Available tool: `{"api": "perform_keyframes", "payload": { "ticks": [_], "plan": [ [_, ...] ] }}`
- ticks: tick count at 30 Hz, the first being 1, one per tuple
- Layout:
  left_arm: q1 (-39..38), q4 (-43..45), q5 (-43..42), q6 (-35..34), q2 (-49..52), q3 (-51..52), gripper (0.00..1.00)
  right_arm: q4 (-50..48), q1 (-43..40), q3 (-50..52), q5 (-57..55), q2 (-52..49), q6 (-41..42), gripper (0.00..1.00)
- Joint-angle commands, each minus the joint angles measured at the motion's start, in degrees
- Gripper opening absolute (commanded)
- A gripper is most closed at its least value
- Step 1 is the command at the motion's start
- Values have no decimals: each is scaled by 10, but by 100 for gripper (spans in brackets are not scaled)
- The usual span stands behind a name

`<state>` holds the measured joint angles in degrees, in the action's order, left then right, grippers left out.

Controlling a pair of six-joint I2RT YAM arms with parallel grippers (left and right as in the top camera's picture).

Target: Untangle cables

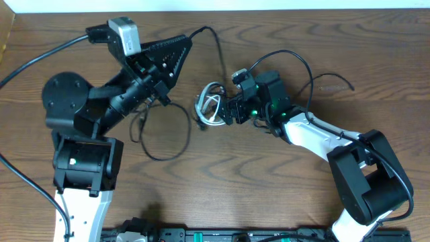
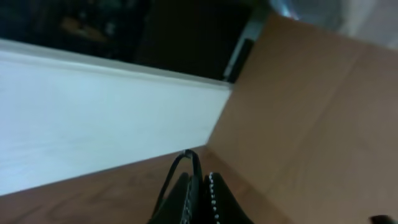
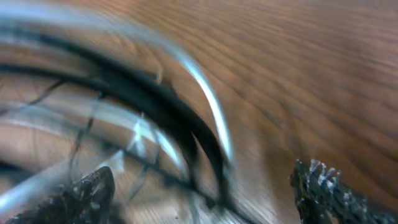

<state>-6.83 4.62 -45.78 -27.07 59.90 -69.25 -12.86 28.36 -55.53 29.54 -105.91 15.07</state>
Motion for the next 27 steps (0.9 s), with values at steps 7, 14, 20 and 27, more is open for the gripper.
{"api": "perform_keyframes", "payload": {
  "ticks": [7,14,20,27],
  "plan": [
    [6,6,-33,-47,-4,-13,8,-20,-3,2,-47,-1,23,1],
    [90,-106,-7,29,-2,-13,7,134,-64,1,-214,50,72,1],
    [197,-151,1,43,10,-13,7,264,-142,1,-362,138,72,1],
    [296,-151,4,20,15,-13,8,351,-219,1,-384,205,85,1]
  ]
}}
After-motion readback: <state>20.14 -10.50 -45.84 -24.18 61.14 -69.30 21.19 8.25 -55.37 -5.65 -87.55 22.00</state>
